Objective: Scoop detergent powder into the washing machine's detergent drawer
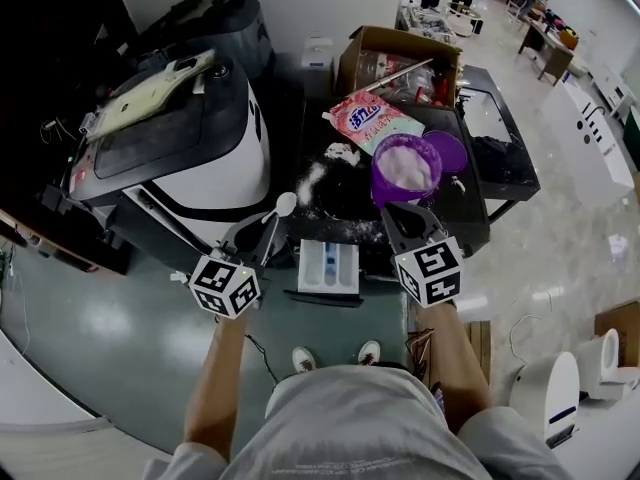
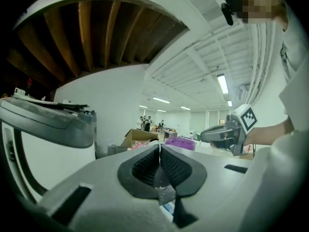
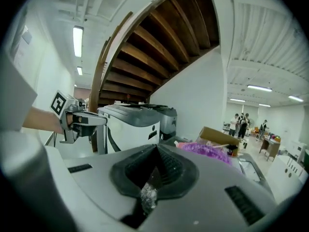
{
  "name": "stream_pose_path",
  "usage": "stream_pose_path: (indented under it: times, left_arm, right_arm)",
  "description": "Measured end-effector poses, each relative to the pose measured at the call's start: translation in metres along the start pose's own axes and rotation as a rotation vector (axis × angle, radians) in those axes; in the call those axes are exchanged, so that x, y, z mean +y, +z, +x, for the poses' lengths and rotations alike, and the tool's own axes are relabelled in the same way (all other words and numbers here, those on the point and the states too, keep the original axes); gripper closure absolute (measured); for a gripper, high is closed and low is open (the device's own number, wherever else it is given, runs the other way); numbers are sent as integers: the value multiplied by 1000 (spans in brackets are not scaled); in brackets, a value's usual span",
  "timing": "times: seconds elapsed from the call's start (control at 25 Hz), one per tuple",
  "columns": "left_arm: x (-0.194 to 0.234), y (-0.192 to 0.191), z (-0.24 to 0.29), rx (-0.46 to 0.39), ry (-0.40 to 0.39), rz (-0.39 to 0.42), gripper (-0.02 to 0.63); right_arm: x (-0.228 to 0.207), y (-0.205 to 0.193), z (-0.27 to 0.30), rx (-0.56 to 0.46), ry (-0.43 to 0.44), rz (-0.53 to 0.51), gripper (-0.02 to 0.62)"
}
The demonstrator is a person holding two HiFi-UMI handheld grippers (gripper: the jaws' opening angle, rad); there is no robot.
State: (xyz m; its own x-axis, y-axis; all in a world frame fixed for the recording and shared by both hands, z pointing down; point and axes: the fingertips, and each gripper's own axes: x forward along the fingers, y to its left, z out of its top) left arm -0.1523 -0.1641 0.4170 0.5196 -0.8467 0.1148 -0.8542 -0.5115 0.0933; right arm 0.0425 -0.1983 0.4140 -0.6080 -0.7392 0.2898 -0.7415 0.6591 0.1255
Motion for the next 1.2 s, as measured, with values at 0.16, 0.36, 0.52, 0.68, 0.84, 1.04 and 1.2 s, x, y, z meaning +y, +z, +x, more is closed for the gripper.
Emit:
stream_pose_path:
  times: [0.16,0.36,0.52,0.68,0.84,1.04,1.2]
  left_arm:
    - [4,38,-4,-53,17,48,592]
    - [1,82,-14,-134,33,123,592]
    - [0,105,-23,-155,52,184,592]
    - [-1,125,-31,-172,72,226,592]
    - [0,138,-37,-188,81,243,592]
    - [1,151,-46,-200,98,266,592]
    - [3,152,-49,-197,103,278,592]
  right_arm:
    - [-7,37,-4,-62,-21,-67,591]
    - [-14,67,-11,-123,-37,-102,591]
    - [-15,86,-13,-154,-35,-135,591]
    - [-12,102,-13,-181,-24,-160,591]
    - [-8,116,-13,-195,-21,-173,591]
    - [-2,131,-13,-216,-13,-193,591]
    - [2,130,-10,-214,-11,-194,591]
